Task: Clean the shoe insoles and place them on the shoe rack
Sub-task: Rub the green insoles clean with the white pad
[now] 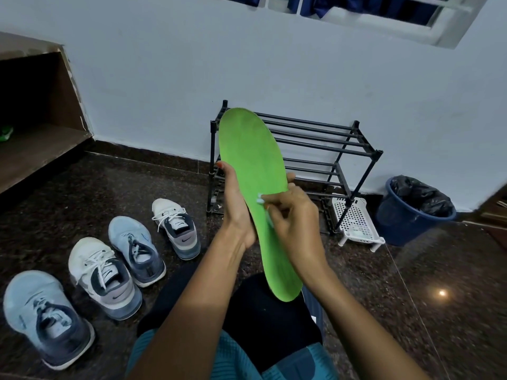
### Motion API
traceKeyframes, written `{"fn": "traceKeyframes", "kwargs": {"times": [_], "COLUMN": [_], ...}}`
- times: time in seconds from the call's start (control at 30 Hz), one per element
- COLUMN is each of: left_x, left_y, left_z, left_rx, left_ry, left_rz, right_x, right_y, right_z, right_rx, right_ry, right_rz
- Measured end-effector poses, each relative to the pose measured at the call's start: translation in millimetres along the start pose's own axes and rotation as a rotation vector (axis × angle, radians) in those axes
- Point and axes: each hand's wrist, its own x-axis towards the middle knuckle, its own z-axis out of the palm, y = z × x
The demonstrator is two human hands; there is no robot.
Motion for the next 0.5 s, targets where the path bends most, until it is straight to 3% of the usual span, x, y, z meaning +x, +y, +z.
{"fn": "traceKeyframes", "kwargs": {"times": [0.13, 0.37, 0.5], "left_x": [0.2, 1.1, 0.7], "left_y": [-1.4, 1.0, 0.0], "left_z": [0.7, -1.7, -1.3], "left_rx": [0.020, -0.009, -0.010], "left_ry": [0.000, -0.001, -0.006], "left_rz": [-0.029, 0.009, -0.007], "right_x": [8.0, -15.5, -14.3], "right_y": [3.0, -8.6, -6.4], "right_z": [1.7, 0.8, 0.2], "right_rx": [-0.064, 0.115, 0.070], "right_ry": [0.051, -0.058, -0.030], "right_rz": [-0.014, 0.039, 0.018]}}
